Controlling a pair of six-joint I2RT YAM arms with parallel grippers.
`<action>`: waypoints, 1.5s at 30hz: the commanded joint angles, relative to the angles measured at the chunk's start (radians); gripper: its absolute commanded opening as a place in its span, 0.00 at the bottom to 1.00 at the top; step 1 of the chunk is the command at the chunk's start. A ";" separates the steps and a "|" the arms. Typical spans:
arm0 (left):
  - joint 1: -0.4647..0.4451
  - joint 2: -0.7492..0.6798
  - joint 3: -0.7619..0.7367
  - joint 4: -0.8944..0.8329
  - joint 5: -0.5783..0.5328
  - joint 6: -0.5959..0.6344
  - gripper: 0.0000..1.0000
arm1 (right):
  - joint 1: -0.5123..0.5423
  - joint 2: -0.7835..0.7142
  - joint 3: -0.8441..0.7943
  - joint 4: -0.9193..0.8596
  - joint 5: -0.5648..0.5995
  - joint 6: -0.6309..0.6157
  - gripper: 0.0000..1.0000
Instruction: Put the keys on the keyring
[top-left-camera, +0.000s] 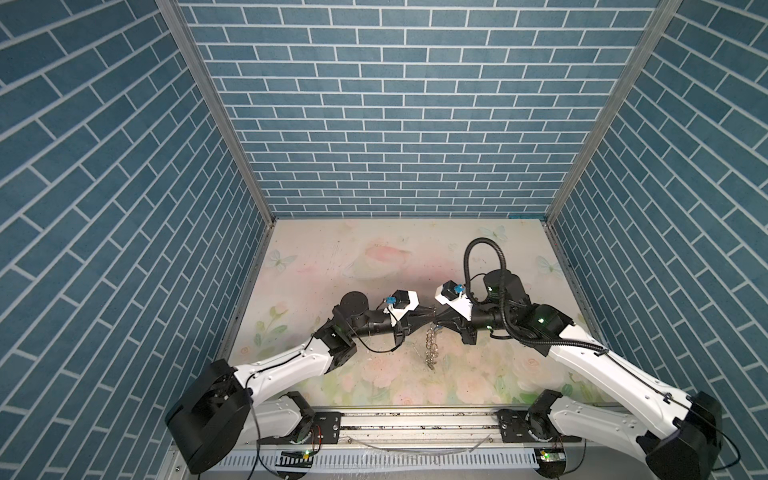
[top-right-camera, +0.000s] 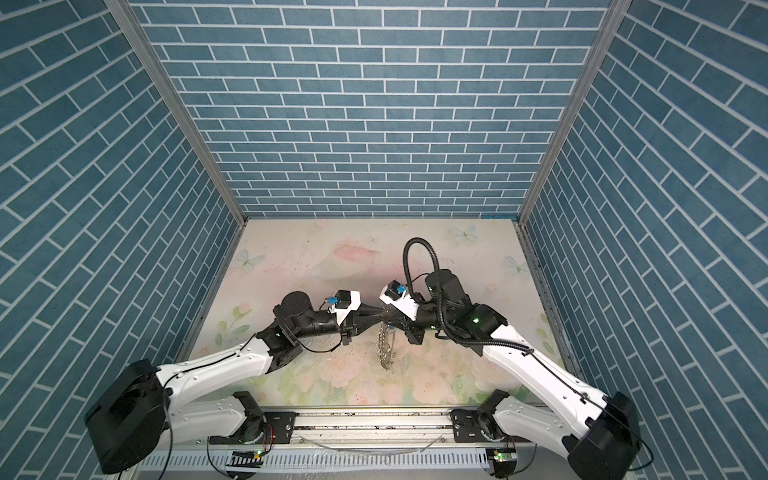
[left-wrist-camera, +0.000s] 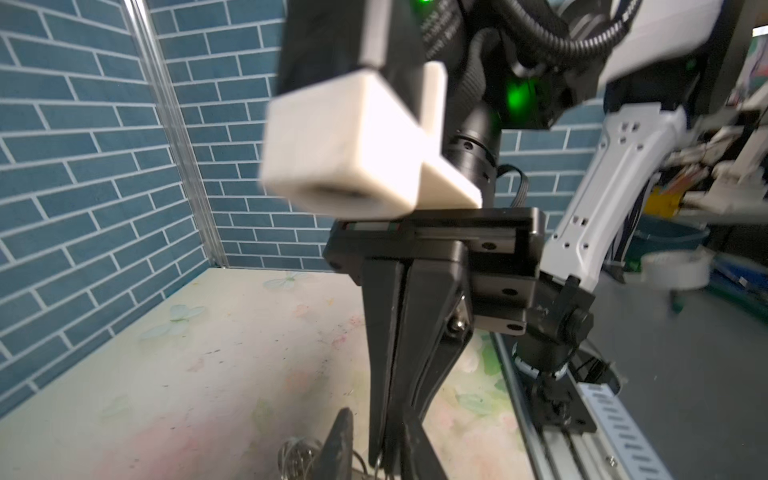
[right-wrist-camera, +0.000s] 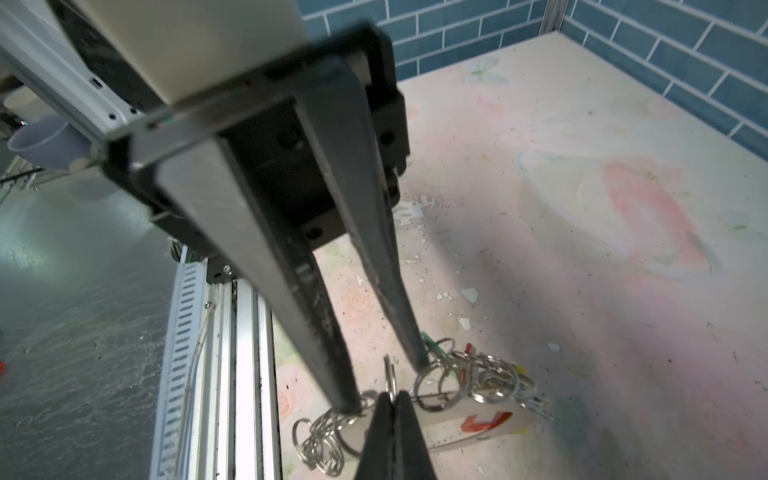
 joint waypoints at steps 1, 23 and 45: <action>0.000 0.008 0.044 -0.316 0.053 0.160 0.24 | 0.015 0.017 0.074 -0.096 0.076 -0.075 0.00; 0.003 -0.015 0.056 -0.353 0.026 0.171 0.30 | 0.025 -0.020 0.032 -0.066 -0.068 -0.130 0.00; 0.003 0.019 -0.014 -0.057 0.004 -0.015 0.00 | -0.107 -0.164 -0.143 0.223 -0.108 0.057 0.18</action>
